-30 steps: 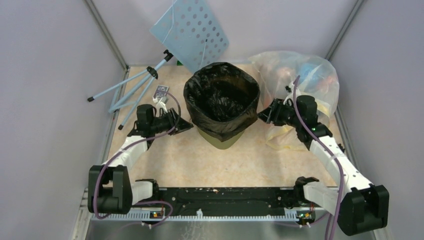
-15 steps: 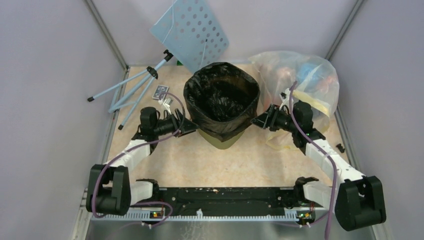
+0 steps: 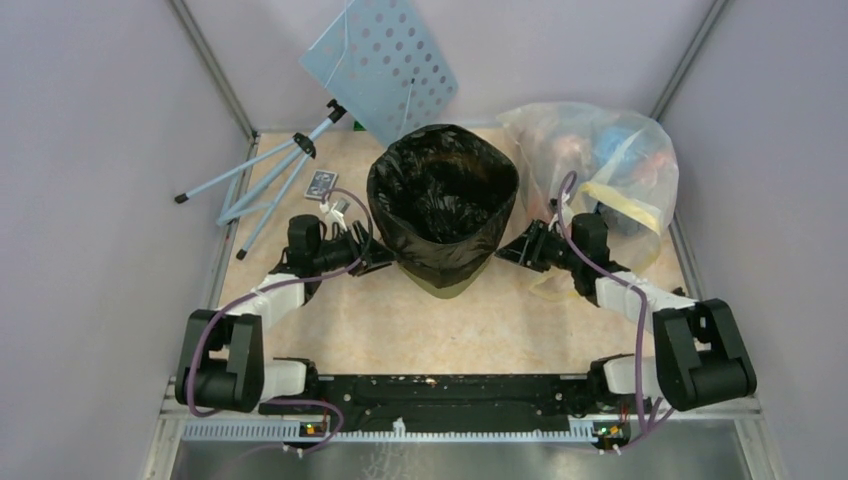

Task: Put the trash bags into the trash bin

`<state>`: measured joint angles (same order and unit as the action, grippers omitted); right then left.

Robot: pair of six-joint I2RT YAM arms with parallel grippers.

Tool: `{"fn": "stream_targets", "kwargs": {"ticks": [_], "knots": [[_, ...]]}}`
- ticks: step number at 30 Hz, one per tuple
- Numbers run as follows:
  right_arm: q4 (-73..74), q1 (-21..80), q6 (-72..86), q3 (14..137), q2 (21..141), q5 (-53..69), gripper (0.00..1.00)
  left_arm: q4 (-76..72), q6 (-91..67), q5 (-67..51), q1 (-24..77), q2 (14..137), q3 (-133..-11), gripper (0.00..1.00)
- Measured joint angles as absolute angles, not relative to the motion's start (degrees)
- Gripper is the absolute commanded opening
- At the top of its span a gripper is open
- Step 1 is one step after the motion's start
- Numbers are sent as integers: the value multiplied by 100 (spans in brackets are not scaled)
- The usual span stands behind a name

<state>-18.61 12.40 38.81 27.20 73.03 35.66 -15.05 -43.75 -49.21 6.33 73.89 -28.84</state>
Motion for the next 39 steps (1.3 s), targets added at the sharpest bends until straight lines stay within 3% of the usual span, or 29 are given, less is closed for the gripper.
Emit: {"fn": "stream_targets", "kwargs": {"ticks": [5,8,14,22,24,26,32,39], "knots": [[-1861,1240,3835,2668,7450,3433,58,-1293,-4132,-4650,633,7404,-2884,68],[-1570,1245,3638,2672,7277,3177,62,-1155,-4012,-4493,633,7402,-2884,71],[-132,1264,2801,3148,6034,2049,59,-436,-3610,-3833,637,7065,-2956,78],[1553,1376,1715,5203,5260,1072,37,753,-2969,-2689,637,6163,-3540,84],[1977,1608,1461,5898,5413,908,23,976,-2829,-2495,637,6031,-3747,85],[2375,2021,1249,6589,5647,683,1,1179,-2700,-2320,637,5920,-3979,86],[3269,3422,832,8541,6735,412,0,1479,-2532,-2196,637,5675,-4694,86],[4270,4171,377,10453,8783,408,0,1487,-2534,-2359,637,5572,-5074,90]]}}
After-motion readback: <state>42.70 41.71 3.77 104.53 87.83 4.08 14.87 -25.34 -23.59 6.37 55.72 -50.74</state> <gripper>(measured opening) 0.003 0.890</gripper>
